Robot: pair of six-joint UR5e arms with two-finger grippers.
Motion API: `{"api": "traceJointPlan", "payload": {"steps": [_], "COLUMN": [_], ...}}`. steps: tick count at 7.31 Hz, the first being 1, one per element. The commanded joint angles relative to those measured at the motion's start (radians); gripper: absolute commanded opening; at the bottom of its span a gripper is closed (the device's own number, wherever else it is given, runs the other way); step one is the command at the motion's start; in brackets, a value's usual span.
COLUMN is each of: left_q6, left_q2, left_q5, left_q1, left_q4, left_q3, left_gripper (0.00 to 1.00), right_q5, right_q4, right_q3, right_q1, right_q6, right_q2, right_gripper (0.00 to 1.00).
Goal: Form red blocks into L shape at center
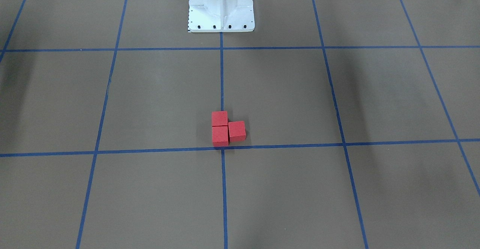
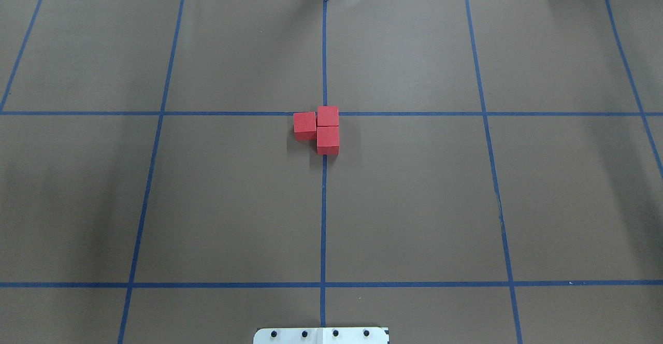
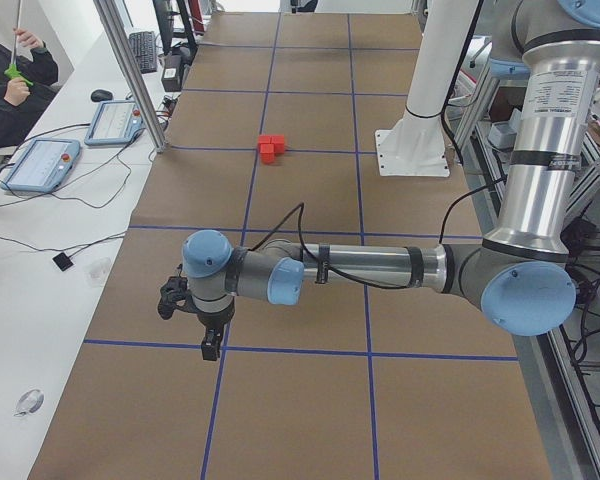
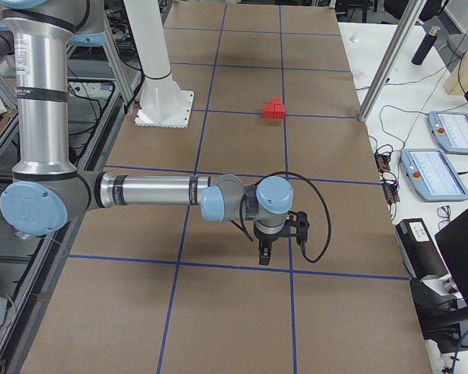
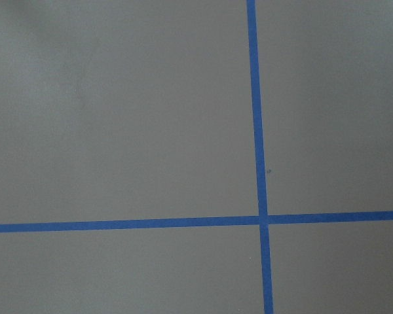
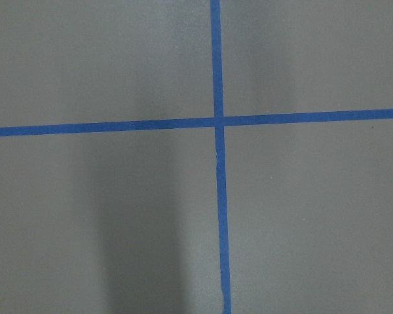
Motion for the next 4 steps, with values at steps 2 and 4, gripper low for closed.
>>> {"api": "traceJointPlan", "payload": {"steps": [2, 4], "left_q6": [0.001, 0.001], "left_q2": [0.038, 0.036], "left_q5": [-0.004, -0.037], "left_q1": [0.003, 0.003], "left_q4": [0.085, 0.083], "left_q3": [-0.066, -0.069], "left_gripper": [1.0, 1.0], "right_q5": [0.001, 0.001], "right_q4": [0.0, 0.0], "right_q3": [0.0, 0.001], "right_q1": [0.001, 0.001], "right_q6": [0.002, 0.002], "right_q2": [0.002, 0.004], "right_gripper": [0.99, 0.99]}}
